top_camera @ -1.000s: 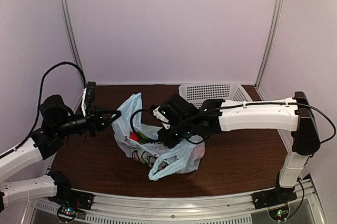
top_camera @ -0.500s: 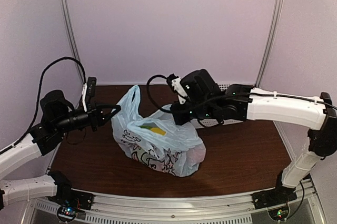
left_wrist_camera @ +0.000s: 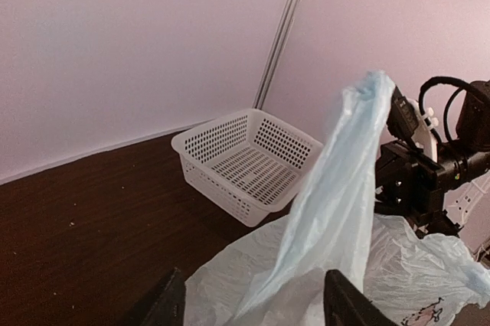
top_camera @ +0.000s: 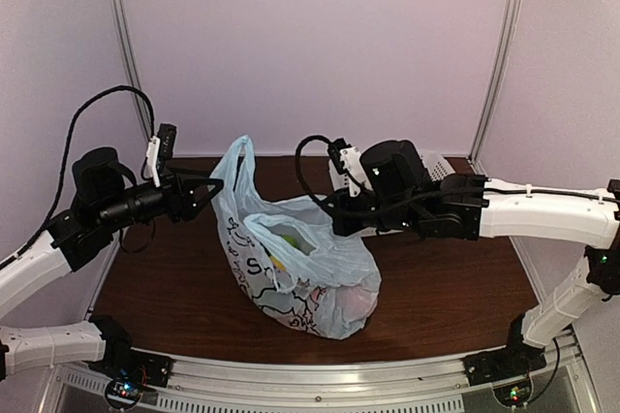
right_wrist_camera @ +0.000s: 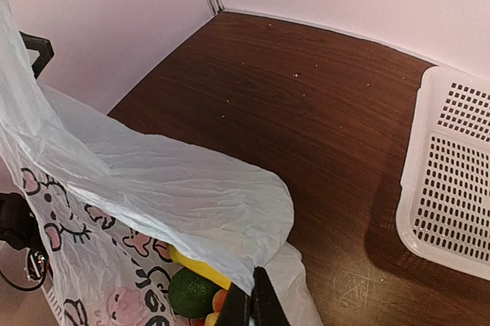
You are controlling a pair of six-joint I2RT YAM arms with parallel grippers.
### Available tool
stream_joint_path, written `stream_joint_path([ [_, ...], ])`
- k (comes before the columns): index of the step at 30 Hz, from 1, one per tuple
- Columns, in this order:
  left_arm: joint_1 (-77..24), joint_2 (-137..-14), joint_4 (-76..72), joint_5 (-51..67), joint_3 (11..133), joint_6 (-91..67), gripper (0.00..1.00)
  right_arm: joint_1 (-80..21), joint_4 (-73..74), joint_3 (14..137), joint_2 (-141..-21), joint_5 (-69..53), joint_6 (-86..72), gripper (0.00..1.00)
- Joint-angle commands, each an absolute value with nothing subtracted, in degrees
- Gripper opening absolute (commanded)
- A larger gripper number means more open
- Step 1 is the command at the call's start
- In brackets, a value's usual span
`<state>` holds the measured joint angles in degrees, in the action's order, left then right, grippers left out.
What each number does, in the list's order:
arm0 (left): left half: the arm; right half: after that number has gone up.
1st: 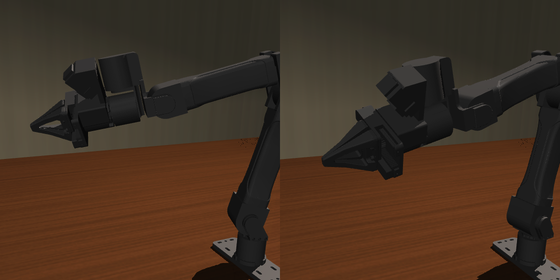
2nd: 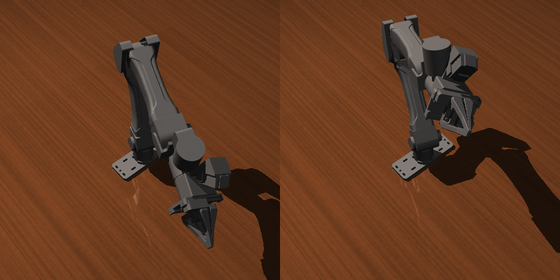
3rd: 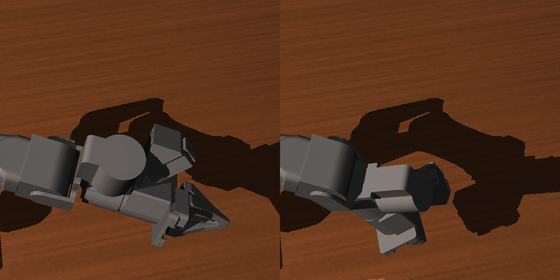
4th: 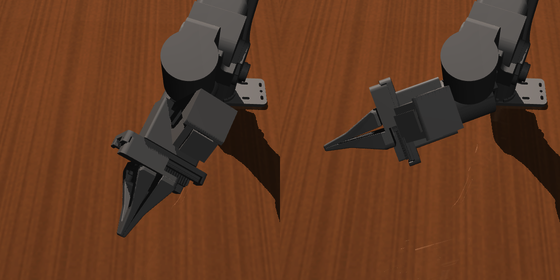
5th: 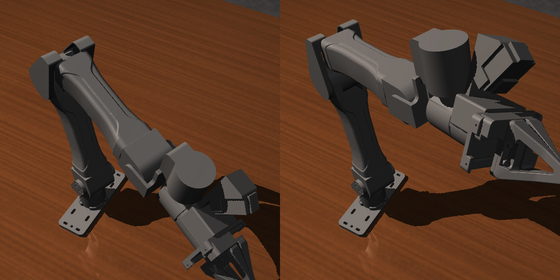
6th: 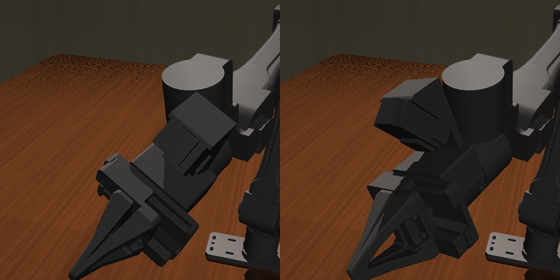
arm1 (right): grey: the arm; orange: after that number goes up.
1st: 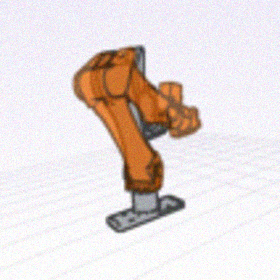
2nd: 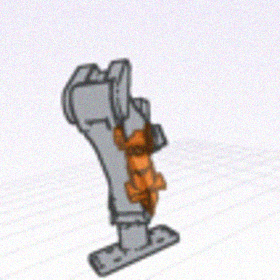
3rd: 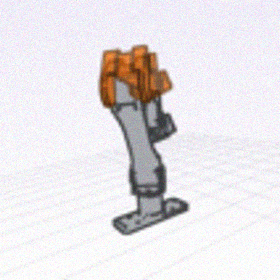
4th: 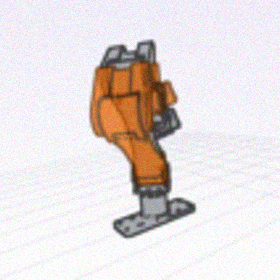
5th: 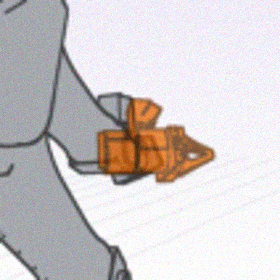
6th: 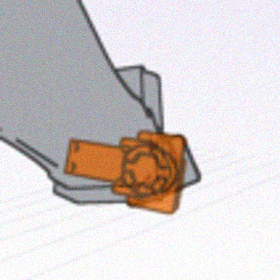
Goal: Untie the knot of the plastic bag and take out the fruit
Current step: Open the bag opening for the takeout bag.
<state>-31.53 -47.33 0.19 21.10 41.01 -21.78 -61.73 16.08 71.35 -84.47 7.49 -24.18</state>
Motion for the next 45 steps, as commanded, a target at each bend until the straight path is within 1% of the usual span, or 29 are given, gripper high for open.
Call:
stream_joint_path([
  [1, -31.11, -46.31, 4.68, 18.79, 41.25, -29.79, 0.81, -61.7, 10.97, 69.89, -84.46, 5.97, -26.47, 0.0],
  [2, -31.11, -45.6, 5.73, 18.44, 41.3, -32.01, 0.88, -61.7, 10.79, 69.8, -84.57, 6.14, -26.46, 0.0],
  [3, -31.19, -44.76, 6.74, 17.41, 41.07, -35.03, 0.92, -61.7, 10.65, 69.8, -84.75, 6.29, -26.48, 0.0],
  [6, -31.28, -41.01, 9.32, 15.17, 39.8, -42.09, 0.97, -61.71, 10.3, 69.86, -84.89, 7.28, -26.45, 0.0],
  [9, -32.89, -38.47, 10.54, 13.92, 37.34, -49.26, 0.97, -61.7, 10.2, 69.81, -84.93, 8.38, -26.46, 0.0],
  [11, -36.09, -37.71, 10.54, 12.58, 36.2, -52.27, 0.98, -61.7, 10.11, 69.93, -85.15, 8.82, -26.38, 0.0],
  [15, -47.48, -40.15, 10.54, 3.49, 36.08, -55.66, 0.98, -61.7, 9.97, 70.05, -85.61, 9.08, -26.2, 0.0],
  [17, -51.3, -43.18, 11.38, 2.35, 36.98, -56.81, 0.97, -61.73, 9.8, 70.13, -85.62, 8.94, -26.05, 0.0],
  [20, -54.1, -45.98, 13.57, 1.01, 37.72, -59.29, 0.97, -61.71, 9.52, 70.11, -85.13, 9.09, -25.72, 0.0],
  [25, -57.63, -49.37, 5.4, 1.71, 34.23, -64.08, 0.97, -61.72, 9.49, 70.06, -84.57, 9.34, -25.4, 0.0],
  [29, -59.71, -52.86, 2.37, 0.9, 34.8, -64.95, 0.97, -61.73, 9.36, 69.49, -84.15, 9.4, -25.94, 0.0],
  [36, -61.47, -56.32, 0.44, -5.1, 34.37, -66.59, 0.97, -61.71, 9.4, 69.17, -83.82, 10.19, -26.32, 0.0],
  [38, -61.75, -56.74, 0.44, -6.13, 34.5, -66.5, 0.9, -61.72, 9.65, 69.17, -83.52, 11.08, -26.32, 0.0],
  [39, -61.73, -56.88, 0.46, -6.35, 34.68, -66.2, 0.83, -61.75, 9.71, 69.14, -83.37, 11.6, -26.35, 0.0],
  [40, -61.77, -57.01, 0.44, -6.59, 34.9, -65.84, 0.73, -61.75, 9.79, 69.13, -83.21, 12.19, -26.53, 0.0],
  [41, -61.79, -57.1, 0.44, -6.75, 35.11, -65.69, 0.6, -61.71, 9.88, 69.17, -83.09, 12.74, -26.75, 0.0],
  [44, -61.78, -57.31, 0.44, -6.7, 35.33, -65.48, 0.37, -61.7, 10.51, 69.54, -82.66, 15.12, -27.08, 0.0],
  [45, -61.78, -57.22, 0.44, -6.54, 35.27, -65.41, 0.28, -61.7, 10.93, 69.91, -82.53, 16.15, -27.09, 0.0],
])
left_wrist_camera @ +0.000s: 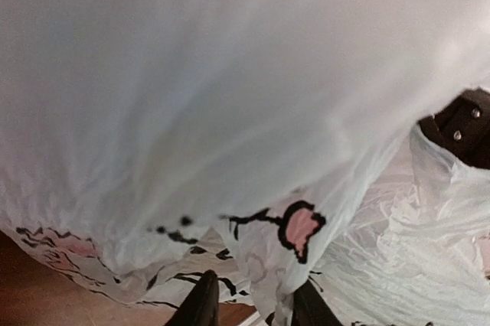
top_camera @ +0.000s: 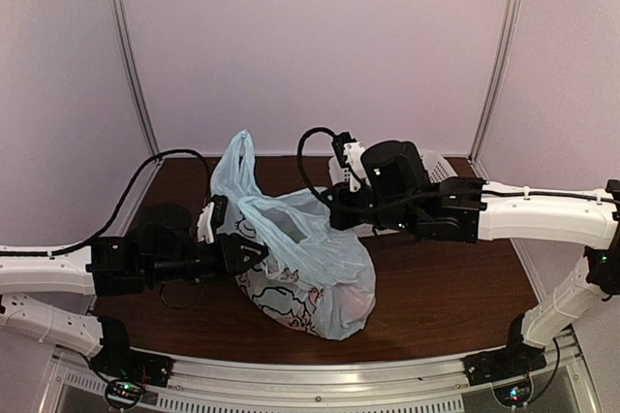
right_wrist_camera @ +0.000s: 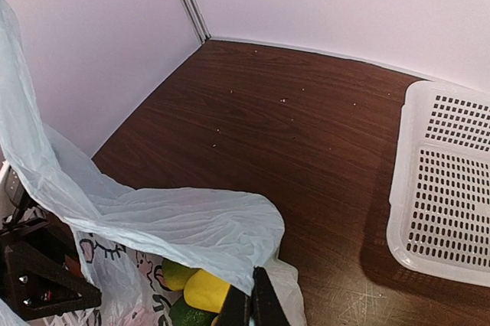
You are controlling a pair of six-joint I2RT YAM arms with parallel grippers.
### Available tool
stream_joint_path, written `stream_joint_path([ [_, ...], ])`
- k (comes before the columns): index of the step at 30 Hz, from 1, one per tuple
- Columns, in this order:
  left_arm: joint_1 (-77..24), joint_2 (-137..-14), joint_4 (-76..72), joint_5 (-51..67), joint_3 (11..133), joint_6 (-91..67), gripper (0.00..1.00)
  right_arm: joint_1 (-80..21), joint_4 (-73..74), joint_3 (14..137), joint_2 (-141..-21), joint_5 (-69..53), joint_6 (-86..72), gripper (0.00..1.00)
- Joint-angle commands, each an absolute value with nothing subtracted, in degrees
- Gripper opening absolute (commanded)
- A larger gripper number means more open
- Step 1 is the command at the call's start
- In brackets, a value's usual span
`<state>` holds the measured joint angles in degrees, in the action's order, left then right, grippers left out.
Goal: Untie the knot of the plastic bag and take out the fruit
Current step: Open the bag opening for the takeout bag.
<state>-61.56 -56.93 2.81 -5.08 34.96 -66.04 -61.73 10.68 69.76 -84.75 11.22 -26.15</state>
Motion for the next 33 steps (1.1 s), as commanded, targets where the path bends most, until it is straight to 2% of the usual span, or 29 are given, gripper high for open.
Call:
stream_joint_path([
  [1, -61.74, -57.11, 0.44, -6.44, 35.25, -65.33, 0.2, -61.63, 11.42, 70.34, -82.49, 16.93, -27.03, 0.0],
  [5, -61.77, -55.46, 0.48, -6.6, 34.38, -65.43, 0.0, -60.44, 12.14, 71.8, -82.54, 17.77, -26.79, 0.0],
  [11, -61.78, -50.41, -0.56, -6.84, 31.83, -64.45, 0.0, -57.64, 12.68, 72.5, -82.39, 19.23, -26.92, 0.0],
  [17, -61.7, -45.82, 12.68, -3.28, 35.45, -56.82, 0.0, -52.69, 13.08, 71.17, -80.43, 20.46, -28.11, 0.0],
  [22, -61.73, -46.55, 22.26, 3.09, 39.52, -50.96, 0.0, -49.57, 12.83, 70.48, -79.9, 20.0, -27.72, 0.0],
  [28, -61.75, -47.44, 26.39, 3.6, 41.54, -47.5, 0.0, -48.32, 11.14, 69.24, -80.36, 17.08, -26.92, 0.0],
  [29, -61.74, -47.57, 26.57, 3.42, 42.29, -46.58, 0.07, -48.29, 10.42, 68.88, -80.41, 15.97, -26.35, 0.0],
  [31, -61.76, -48.08, 27.13, 2.74, 44.39, -44.38, 0.36, -48.26, 8.68, 67.93, -80.35, 12.74, -24.96, 0.0],
  [33, -61.66, -49.09, 28.41, 1.03, 47.52, -41.87, 0.5, -48.25, 7.09, 67.03, -80.25, 9.34, -23.46, 0.0],
])
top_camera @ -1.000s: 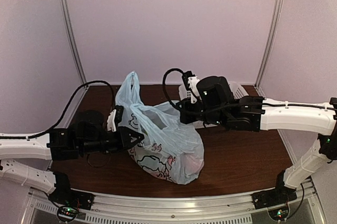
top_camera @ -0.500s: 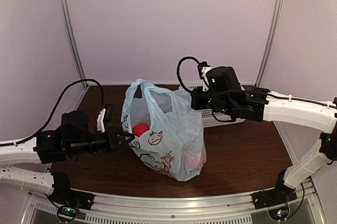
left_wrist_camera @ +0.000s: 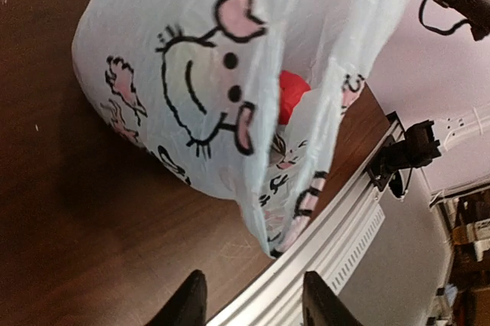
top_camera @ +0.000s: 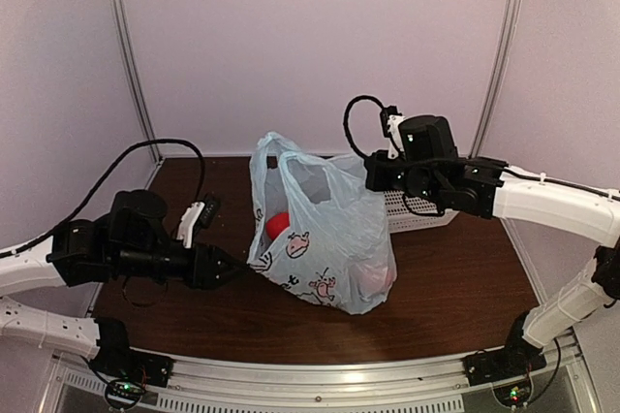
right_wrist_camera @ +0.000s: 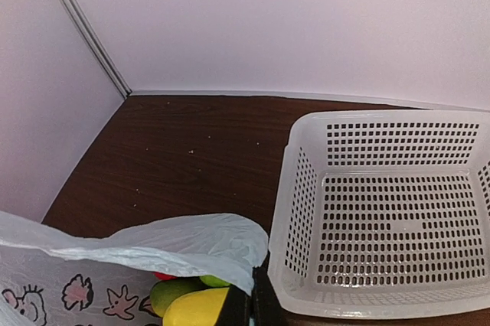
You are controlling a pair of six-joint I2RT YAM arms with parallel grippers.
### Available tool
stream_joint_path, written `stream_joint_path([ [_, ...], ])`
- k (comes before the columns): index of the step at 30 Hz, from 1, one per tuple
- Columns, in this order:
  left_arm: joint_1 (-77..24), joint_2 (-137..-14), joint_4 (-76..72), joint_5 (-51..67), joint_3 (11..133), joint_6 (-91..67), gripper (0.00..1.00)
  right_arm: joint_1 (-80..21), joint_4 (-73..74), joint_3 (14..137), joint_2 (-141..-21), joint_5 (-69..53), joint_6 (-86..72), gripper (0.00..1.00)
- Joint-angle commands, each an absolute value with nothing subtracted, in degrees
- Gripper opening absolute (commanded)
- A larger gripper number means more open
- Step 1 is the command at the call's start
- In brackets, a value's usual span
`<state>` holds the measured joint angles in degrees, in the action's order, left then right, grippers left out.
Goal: Untie the knot of the plastic bag and take out the fruit
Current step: Open the bag opening for the takeout bag.
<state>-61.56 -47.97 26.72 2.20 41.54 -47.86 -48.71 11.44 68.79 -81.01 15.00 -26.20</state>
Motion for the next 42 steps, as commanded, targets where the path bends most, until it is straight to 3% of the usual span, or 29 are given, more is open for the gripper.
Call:
stream_joint_path([
  [1, -61.67, -49.77, 29.32, -1.04, 49.56, -40.52, 0.57, -48.3, 6.58, 66.64, -80.25, 7.78, -22.8, 0.0],
  [4, -61.49, -52.64, 32.93, -6.39, 56.68, -36.1, 0.8, -48.3, 5.95, 65.43, -80.13, 4.52, -21.76, 0.0],
  [8, -60.56, -56.78, 33.89, -10.7, 66.79, -29.87, 0.97, -48.36, 5.8, 63.99, -79.84, 1.67, -21.45, 0.0],
  [12, -56.2, -61.34, 34.2, -12.14, 74.88, -24.81, 0.97, -48.53, 5.18, 62.41, -78.7, 0.27, -21.05, 0.0],
  [18, -46.63, -67.3, 30.71, -1.18, 80.78, -20.45, 0.97, -48.6, 6.04, 62.31, -77.83, 0.18, -19.94, 0.0],
  [23, -46.01, -73.12, 30.52, 6.18, 85.27, -16.93, 0.97, -48.6, 6.83, 62.31, -77.35, 0.18, -19.56, 0.0],
  [30, -46.05, -74.9, 29.58, 7.28, 83.94, -17.29, 0.97, -48.7, 7.59, 62.29, -76.78, 0.18, -19.36, 0.0],
  [31, -46.05, -74.81, 29.43, 7.18, 83.22, -17.27, 0.95, -48.69, 7.78, 62.38, -76.78, 0.18, -19.22, 0.0],
  [36, -46.05, -74.71, 29.36, 5.91, 82.14, -17.57, 0.55, -48.7, 8.39, 62.58, -76.56, 0.46, -19.04, 0.0],
  [42, -46.05, -74.27, 29.42, 4.54, 81.11, -17.79, 0.22, -48.69, 8.59, 62.68, -76.49, 0.84, -18.99, 0.0],
])
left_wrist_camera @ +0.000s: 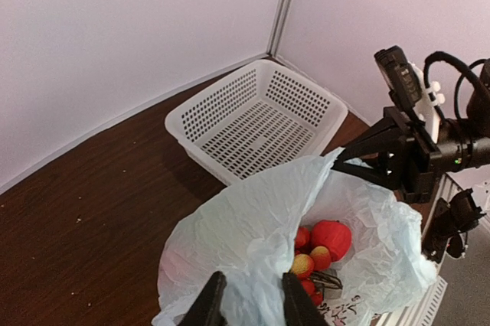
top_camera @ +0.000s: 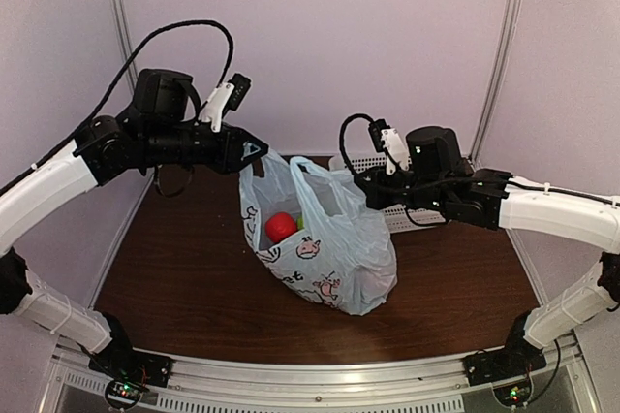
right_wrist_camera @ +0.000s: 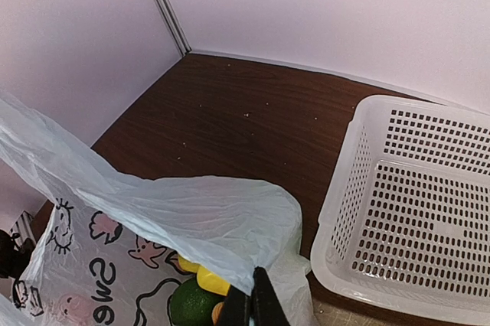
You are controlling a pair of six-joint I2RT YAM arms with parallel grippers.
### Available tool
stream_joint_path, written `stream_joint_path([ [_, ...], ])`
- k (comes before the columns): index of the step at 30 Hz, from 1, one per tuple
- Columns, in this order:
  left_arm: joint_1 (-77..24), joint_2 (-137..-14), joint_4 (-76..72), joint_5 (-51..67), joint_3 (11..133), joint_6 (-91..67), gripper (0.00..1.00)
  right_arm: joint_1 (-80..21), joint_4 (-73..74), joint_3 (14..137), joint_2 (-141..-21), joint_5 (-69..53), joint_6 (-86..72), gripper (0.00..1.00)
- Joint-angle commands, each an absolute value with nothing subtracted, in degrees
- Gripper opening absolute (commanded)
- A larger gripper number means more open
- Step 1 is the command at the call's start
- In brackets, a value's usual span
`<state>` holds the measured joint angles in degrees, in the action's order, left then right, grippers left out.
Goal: Untie the knot of the plastic bag and take out the fruit
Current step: Open the bag opening for the takeout bag.
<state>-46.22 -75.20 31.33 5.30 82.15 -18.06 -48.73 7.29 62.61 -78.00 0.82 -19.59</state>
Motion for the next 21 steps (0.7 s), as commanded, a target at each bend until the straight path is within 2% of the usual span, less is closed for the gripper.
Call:
stream_joint_path([
  [1, -46.05, -74.14, 29.31, 4.5, 80.88, -17.88, 0.16, -48.71, 8.8, 62.89, -76.45, 0.96, -19.0, 0.0],
  [2, -46.01, -73.95, 29.07, 4.56, 80.6, -17.97, 0.11, -48.73, 9.24, 63.18, -76.42, 1.08, -18.91, 0.02],
  [3, -46.05, -73.73, 28.78, 4.65, 80.29, -18.06, 0.06, -48.71, 9.83, 63.7, -76.31, 1.21, -18.92, 0.09],
  [5, -46.05, -73.22, 27.94, 5.02, 79.44, -18.1, 0.0, -48.69, 11.27, 64.98, -75.58, 1.24, -18.82, 0.28],
  [7, -46.05, -72.46, 26.77, 5.5, 78.28, -18.08, 0.0, -48.89, 12.69, 67.0, -74.33, 1.15, -18.54, 0.5],
  [10, -46.05, -71.3, 25.22, 6.1, 76.64, -18.08, 0.0, -49.68, 15.27, 70.84, -72.79, 0.71, -17.87, 0.66],
  [15, -46.05, -69.67, 22.76, 6.78, 74.37, -18.93, 0.0, -51.43, 17.6, 77.94, -73.65, -4.25, -17.69, 0.76],
  [21, -46.05, -69.43, 21.54, 8.66, 73.52, -19.41, 0.0, -55.44, 17.88, 85.72, -80.52, -7.81, -16.97, 0.71],
])
